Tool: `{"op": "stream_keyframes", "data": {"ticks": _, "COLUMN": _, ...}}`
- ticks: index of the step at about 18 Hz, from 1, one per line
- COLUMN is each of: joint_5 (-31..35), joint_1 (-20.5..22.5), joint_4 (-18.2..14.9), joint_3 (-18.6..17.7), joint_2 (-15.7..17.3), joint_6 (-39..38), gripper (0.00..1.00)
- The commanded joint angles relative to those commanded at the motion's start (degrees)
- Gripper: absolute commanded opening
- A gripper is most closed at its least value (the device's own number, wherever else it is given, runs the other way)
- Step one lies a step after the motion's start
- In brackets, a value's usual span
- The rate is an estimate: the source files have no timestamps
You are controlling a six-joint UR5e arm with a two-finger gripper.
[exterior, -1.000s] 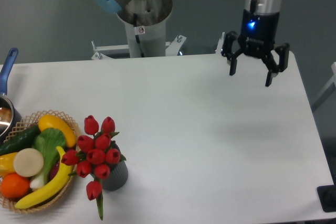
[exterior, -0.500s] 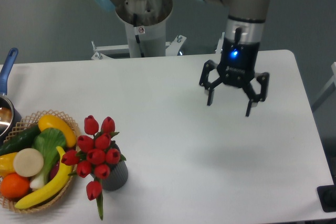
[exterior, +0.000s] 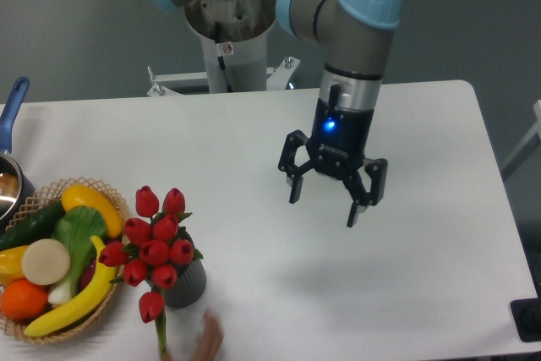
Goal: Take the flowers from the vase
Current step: 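Lower the open gripper around the tulip stems above the vase rim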
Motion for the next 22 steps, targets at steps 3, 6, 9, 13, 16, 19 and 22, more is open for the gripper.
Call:
{"op": "stream_keyframes", "data": {"ticks": 3, "joint_5": -8.3, "joint_1": 1.1, "joint_4": -0.1, "joint_3": -1.0, "joint_2": -0.2, "joint_6": 3.4, "gripper": 1.00}}
{"op": "stream_keyframes", "data": {"ticks": 6, "joint_5": -14.5, "joint_1": 1.7, "joint_4": -0.1, "joint_3": -2.5, "joint_2": -0.4, "joint_6": 7.5, "gripper": 1.00}}
{"op": "stream_keyframes", "data": {"ticks": 9, "joint_5": -23.7, "joint_1": 4.7, "joint_4": -0.1, "joint_3": -6.0, "joint_2": -0.2, "joint_6": 11.5, "gripper": 1.00}}
{"op": "stream_keyframes", "data": {"ticks": 13, "joint_5": -25.1, "joint_1": 5.3, "joint_4": -0.3, "joint_3": -9.0, "joint_2": 0.1, "joint_6": 12.4, "gripper": 1.00}}
{"op": "stream_keyframes", "data": {"ticks": 16, "joint_5": -25.2, "joint_1": 4.4, "joint_4": -0.4, "joint_3": -9.6, "joint_2": 0.3, "joint_6": 12.2, "gripper": 1.00}}
{"op": "stream_keyframes", "data": {"ticks": 19, "joint_5": -25.4, "joint_1": 1.2, "joint_4": -0.7, "joint_3": -9.3, "joint_2": 0.0, "joint_6": 11.0, "gripper": 1.00}}
{"op": "stream_keyframes", "data": {"ticks": 22, "joint_5": -25.3, "joint_1": -1.0, "joint_4": -0.7, "joint_3": -8.9, "joint_2": -1.2, "joint_6": 7.9, "gripper": 1.00}}
